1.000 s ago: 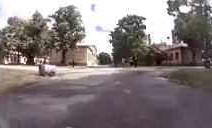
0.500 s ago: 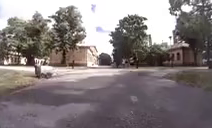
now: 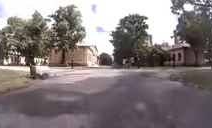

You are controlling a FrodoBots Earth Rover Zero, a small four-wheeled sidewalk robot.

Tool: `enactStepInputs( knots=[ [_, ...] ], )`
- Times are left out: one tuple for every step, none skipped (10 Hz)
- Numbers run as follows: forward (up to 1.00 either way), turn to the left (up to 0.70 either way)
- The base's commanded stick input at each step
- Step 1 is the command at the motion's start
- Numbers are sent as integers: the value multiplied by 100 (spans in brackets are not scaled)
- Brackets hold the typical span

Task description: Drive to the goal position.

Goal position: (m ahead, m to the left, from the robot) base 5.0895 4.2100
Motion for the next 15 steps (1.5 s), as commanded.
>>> enactStepInputs(
  knots=[
    [70,0],
    [70,0],
    [70,0],
    [70,0],
    [70,0],
    [70,0],
    [70,0],
    [70,0],
    [70,0],
    [70,0],
    [70,0],
    [70,0],
    [70,0],
    [70,0],
    [70,0]
  ],
)
